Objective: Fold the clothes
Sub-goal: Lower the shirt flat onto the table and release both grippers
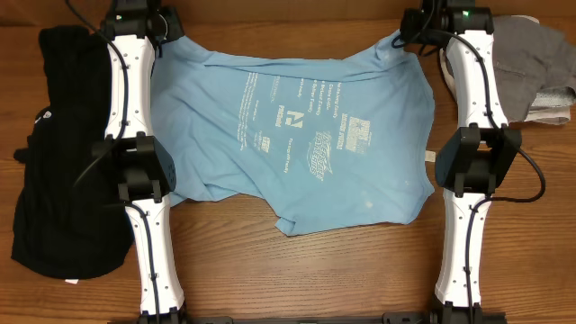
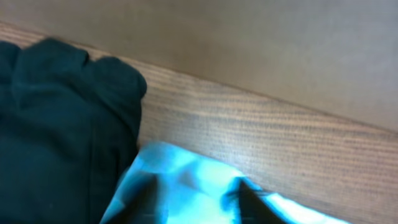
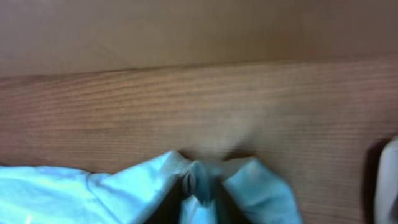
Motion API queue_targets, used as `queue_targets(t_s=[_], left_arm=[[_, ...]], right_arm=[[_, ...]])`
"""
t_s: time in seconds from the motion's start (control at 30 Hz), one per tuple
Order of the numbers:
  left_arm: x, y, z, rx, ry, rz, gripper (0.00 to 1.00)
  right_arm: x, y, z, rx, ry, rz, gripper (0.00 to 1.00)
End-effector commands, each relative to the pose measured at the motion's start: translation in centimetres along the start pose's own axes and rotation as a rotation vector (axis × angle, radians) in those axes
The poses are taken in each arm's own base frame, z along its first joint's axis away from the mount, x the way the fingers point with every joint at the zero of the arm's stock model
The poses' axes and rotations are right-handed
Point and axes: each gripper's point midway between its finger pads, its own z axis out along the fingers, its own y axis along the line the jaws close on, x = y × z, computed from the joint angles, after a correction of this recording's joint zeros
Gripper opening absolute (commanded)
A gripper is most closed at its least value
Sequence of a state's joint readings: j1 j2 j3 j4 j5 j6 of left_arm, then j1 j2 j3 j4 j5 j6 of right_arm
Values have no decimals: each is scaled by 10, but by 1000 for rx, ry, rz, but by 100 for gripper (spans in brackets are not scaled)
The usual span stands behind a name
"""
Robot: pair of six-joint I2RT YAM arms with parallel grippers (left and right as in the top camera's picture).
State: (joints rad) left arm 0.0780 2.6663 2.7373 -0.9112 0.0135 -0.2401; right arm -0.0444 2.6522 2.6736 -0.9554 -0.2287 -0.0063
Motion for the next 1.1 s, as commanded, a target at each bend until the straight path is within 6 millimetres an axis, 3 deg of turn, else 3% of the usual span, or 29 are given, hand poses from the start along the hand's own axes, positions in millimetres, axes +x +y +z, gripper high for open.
queue_targets(t_s=[0.0,0.03,0.13,0.23,0.33,0.37,0.4,0.5,0.67,0.8,0.93,1.07], left_arm=[[-8,4,1,-22,-35,-7,94],[-9,4,0,-24,-38,-8,100],[-13,9,-14,-31,-33,-15,100],[-21,12,-35,-36,-33,-21,100],[-30,12,-72,-34,-30,-25,100],[-34,11,-90,-31,-34,-26,100],[-39,8,-120,-26,-40,-25,100],[-43,-2,-175,16,-46,-24,100],[-32,-18,-254,103,-24,-22,100],[-15,-17,-299,102,9,-21,100],[10,-14,-325,90,76,2,100],[12,-29,-342,158,61,49,100]], right_arm=[[-11,1,-3,1,-41,-7,98],[-12,1,-4,0,-43,-8,100],[-11,2,-17,4,-21,7,100],[-18,5,-44,9,-17,38,100],[-26,13,-83,4,-18,76,100],[-28,18,-102,-1,-16,78,100],[-29,27,-137,0,-13,79,100],[-22,40,-185,1,10,84,100],[4,58,-252,3,76,153,100],[-2,82,-288,-82,22,184,100],[-6,95,-317,-120,-27,215,100],[-7,107,-345,-154,-71,199,100]])
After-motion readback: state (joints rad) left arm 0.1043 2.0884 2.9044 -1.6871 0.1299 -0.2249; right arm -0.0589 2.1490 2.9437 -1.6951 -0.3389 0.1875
